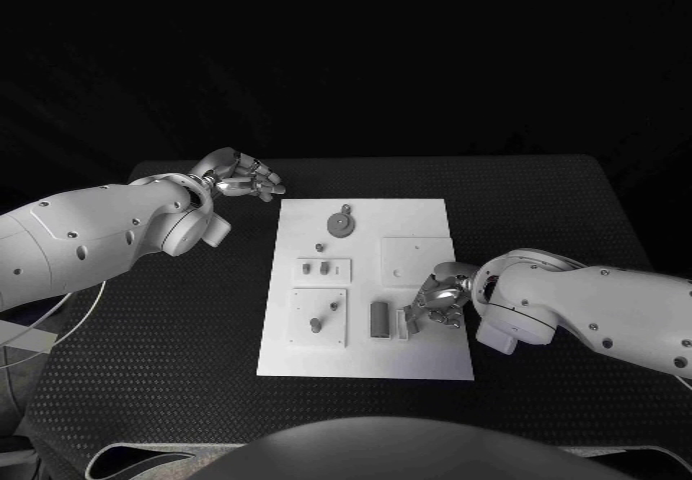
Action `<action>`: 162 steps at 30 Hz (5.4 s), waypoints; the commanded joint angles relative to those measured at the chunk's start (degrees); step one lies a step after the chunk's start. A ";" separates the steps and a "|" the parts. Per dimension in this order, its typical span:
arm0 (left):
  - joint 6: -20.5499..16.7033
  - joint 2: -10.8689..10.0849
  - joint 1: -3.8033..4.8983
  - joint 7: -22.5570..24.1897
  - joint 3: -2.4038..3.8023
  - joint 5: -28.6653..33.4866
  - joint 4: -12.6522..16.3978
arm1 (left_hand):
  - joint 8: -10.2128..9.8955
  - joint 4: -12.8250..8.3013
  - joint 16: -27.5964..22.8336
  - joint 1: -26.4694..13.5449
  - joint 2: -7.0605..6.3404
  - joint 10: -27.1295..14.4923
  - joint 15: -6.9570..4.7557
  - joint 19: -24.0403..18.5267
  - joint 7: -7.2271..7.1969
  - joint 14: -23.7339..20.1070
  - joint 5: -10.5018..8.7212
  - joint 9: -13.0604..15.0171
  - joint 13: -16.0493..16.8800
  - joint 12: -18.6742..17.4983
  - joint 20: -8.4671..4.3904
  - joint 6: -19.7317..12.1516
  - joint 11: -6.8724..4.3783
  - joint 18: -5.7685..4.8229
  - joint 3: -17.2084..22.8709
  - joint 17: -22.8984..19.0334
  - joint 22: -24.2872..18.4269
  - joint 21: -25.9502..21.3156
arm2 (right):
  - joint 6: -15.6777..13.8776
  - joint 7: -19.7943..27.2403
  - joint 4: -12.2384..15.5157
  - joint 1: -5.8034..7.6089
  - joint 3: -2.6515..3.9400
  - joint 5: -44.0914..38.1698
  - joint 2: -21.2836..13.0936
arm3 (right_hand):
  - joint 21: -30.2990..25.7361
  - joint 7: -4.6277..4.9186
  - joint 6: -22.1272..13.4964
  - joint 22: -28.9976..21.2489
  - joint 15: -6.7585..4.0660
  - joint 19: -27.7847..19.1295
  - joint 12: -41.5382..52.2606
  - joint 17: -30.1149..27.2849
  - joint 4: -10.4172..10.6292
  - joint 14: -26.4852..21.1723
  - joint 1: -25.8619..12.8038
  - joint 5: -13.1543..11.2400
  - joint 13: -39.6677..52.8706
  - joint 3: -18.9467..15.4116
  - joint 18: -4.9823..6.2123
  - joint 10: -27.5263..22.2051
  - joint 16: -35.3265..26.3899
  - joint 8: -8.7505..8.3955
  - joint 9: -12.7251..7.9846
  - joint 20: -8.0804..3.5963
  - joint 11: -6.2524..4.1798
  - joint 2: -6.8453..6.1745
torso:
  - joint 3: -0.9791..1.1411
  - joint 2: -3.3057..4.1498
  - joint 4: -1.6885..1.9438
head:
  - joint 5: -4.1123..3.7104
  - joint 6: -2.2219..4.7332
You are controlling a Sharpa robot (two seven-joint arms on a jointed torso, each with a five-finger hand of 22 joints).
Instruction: Assemble the parts on the task board
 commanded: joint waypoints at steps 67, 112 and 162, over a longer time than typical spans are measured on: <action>1.23 -0.14 0.09 0.14 0.01 -0.22 0.15 | 0.41 0.47 -0.40 -0.21 0.31 -0.37 0.01 -0.21 -0.03 0.32 -0.08 -0.12 -0.09 -0.16 0.25 -0.29 0.07 -0.33 -0.17 0.35 -0.16 0.17 | -8.18 23.84 2.71 -0.28 -0.04 -29.94 -5.12 | -1.65 2.05 -4.40 0.53 1.11 -0.20 0.03 -1.28 0.26 -1.76 1.43 0.16 -0.22 4.79 1.25 -2.30 -1.98 -2.67 -1.51 -0.35 1.65 -8.90 | 0.11 0.00 -0.08 | 0.06 0.01; 1.48 -0.21 0.08 0.07 -0.01 -0.23 0.04 | 0.43 0.81 -0.60 -0.40 0.59 -0.37 0.02 -0.18 -0.03 0.38 -0.07 -0.15 -0.09 -0.17 0.25 -0.31 0.08 -0.34 -0.22 0.57 -0.23 0.17 | -4.09 28.77 -0.75 -3.43 -0.09 -36.43 -2.43 | -1.57 2.43 -4.18 1.00 1.58 -1.44 1.26 -0.66 1.77 -2.73 4.49 0.14 0.49 2.95 1.25 -3.65 -1.52 -2.68 -2.88 0.39 2.04 1.50 | 0.00 0.04 0.01 | 0.00 0.01; 1.82 -0.33 0.08 -0.25 -0.01 -0.23 0.06 | 0.42 1.10 -0.78 -0.53 0.67 -0.40 0.01 -0.21 -0.02 0.41 -0.06 -0.19 -0.10 -0.18 0.24 -0.38 0.08 -0.34 -0.23 0.74 -0.30 0.15 | -8.56 25.35 -1.52 -4.70 -0.09 -41.51 -0.94 | -0.88 0.12 2.23 0.87 0.09 -0.81 2.12 -0.64 0.35 -2.02 7.18 0.10 0.27 2.40 1.25 -2.59 -1.11 2.28 -0.28 0.13 -0.04 -3.63 | 0.00 0.04 -0.02 | -0.10 0.01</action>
